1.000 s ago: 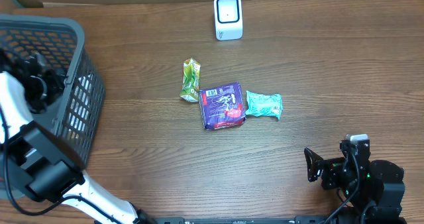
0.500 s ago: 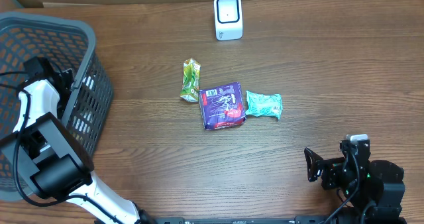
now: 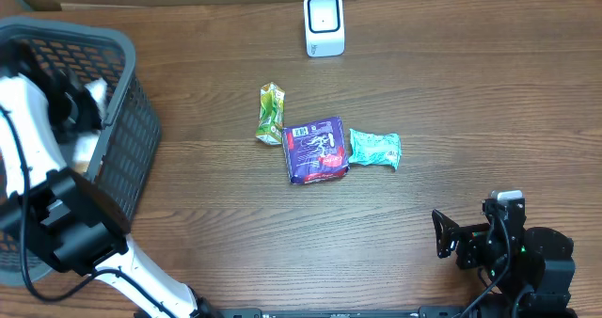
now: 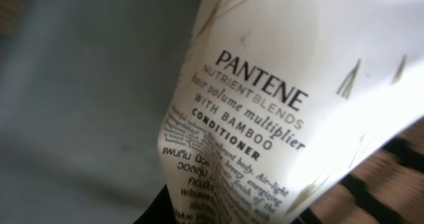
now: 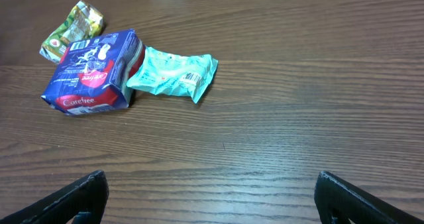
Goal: Scan the item barcode
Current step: 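Reach into the basket and grasp the white Pantene conditioner tube, then lay the Pantene tube on the table beside the yellow pouch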
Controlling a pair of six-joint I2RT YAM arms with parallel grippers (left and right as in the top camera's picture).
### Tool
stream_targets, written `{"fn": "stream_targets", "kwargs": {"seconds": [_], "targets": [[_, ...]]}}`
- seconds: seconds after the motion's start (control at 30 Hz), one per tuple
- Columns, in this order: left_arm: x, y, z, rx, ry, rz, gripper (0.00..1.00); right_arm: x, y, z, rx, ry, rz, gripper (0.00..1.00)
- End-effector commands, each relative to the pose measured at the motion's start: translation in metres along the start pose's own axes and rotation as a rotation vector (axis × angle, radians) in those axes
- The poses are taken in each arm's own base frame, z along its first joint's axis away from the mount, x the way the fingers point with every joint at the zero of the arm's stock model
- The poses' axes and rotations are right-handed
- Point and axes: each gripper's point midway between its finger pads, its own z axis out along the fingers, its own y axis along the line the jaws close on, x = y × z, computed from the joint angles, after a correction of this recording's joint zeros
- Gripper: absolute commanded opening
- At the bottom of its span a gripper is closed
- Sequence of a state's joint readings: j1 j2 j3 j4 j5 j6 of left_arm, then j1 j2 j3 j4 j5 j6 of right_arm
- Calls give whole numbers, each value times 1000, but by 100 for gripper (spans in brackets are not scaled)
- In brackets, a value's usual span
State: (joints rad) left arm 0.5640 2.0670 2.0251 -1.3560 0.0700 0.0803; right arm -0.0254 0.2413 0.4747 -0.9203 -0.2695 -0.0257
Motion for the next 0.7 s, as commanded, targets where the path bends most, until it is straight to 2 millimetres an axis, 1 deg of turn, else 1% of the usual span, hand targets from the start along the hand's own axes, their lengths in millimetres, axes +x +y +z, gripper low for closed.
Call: {"fn": "stream_targets", "kwargs": {"seconds": [0.0, 0.03, 0.07, 0.1, 0.13, 0.17, 0.2, 0.23, 0.3, 0.33, 0.4, 0.43, 0.47, 0.5, 0.53, 0.57, 0.6, 0.63, 0.67], "targets": [[-40, -14, -102, 35, -265, 24, 15, -9, 0, -5, 7, -28, -7, 100], [-44, -19, -124, 53, -317, 34, 15, -9, 0, -5, 7, -28, -7, 100], [-48, -31, -170, 94, -431, 56, 16, -9, 0, -5, 7, -28, -7, 100], [-47, -40, -199, 128, -506, 77, 15, -9, 0, -5, 7, -28, -7, 100], [-44, -48, -219, 155, -557, 95, 13, -9, 0, -5, 7, -28, -7, 100], [-39, -59, -242, 192, -615, 114, 9, -9, 0, -5, 7, -28, -7, 100], [-25, -79, -277, 255, -694, 145, 4, -9, 0, -5, 7, -28, -7, 100], [-6, -100, -305, 302, -750, 189, 4, -9, 0, -5, 7, -28, -7, 100], [13, -121, -319, 329, -765, 240, 4, -9, 0, -5, 7, -28, -7, 100], [26, -142, -326, 362, -765, 294, 4, -9, 0, -5, 7, -28, -7, 100], [38, -174, -326, 423, -742, 370, 4, -9, 0, -5, 7, -28, -7, 100], [47, -198, -322, 471, -708, 425, 4, -9, 0, -5, 7, -28, -7, 100], [56, -223, -310, 502, -650, 477, 4, -9, 0, -5, 7, -28, -7, 100], [61, -236, -301, 514, -605, 506, 4, -9, 0, -5, 7, -28, -7, 100], [70, -253, -286, 526, -537, 541, 4, -9, 0, -5, 7, -29, -7, 100], [77, -264, -273, 528, -485, 565, 4, -9, 0, -5, 7, -28, -7, 100], [92, -283, -228, 460, -326, 597, 4, -9, 0, -5, 7, -28, -7, 100], [96, -282, -207, 398, -267, 574, 4, -9, 0, -5, 7, -28, -7, 100], [98, -277, -186, 320, -210, 537, 4, -9, 0, -5, 7, -29, -7, 100]]}}
